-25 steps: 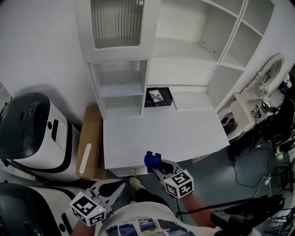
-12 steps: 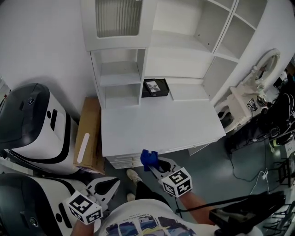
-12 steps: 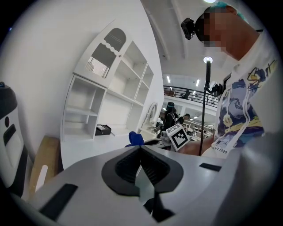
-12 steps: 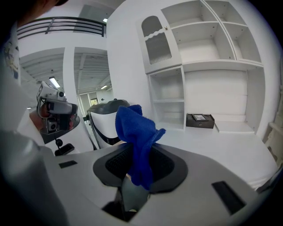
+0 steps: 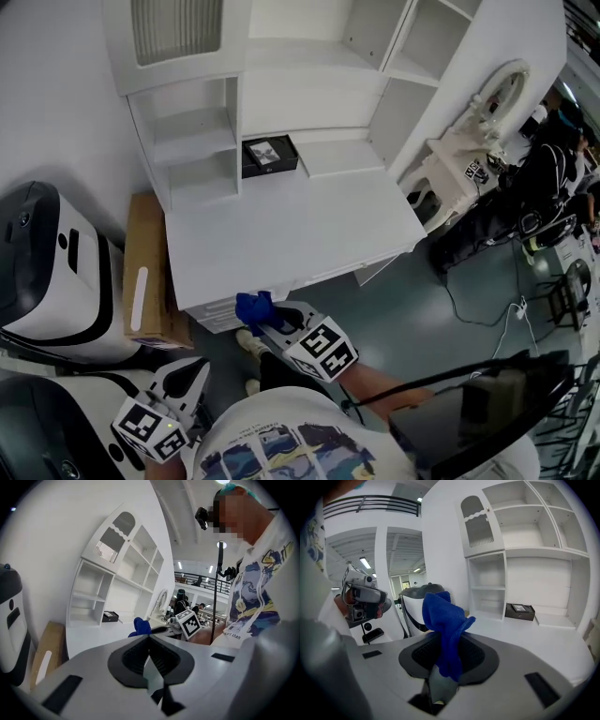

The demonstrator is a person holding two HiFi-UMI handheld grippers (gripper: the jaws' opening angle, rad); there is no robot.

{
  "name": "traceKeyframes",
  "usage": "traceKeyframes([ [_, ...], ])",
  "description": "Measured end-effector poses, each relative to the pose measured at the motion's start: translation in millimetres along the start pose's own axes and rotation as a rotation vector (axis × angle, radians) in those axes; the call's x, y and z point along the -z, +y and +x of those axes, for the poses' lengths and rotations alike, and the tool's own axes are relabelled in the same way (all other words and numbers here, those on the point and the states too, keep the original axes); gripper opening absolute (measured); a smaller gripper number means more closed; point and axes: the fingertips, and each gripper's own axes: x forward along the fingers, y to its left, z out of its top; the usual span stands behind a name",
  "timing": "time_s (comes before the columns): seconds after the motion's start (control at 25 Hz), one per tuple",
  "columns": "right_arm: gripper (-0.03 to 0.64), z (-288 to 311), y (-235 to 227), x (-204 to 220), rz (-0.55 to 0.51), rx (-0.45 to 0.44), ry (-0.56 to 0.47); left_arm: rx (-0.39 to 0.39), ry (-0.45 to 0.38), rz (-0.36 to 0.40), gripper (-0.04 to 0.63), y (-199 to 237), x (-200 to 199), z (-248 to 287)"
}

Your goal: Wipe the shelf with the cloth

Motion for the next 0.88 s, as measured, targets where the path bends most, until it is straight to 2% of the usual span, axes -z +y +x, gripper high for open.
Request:
traceKeyframes([
  [0.88, 0.121, -2.6, 7.7, 0.0, -0.049, -0.022, 0.006, 0.001, 0.002, 0.009, 0.012, -5.8, 5.2, 1.4],
])
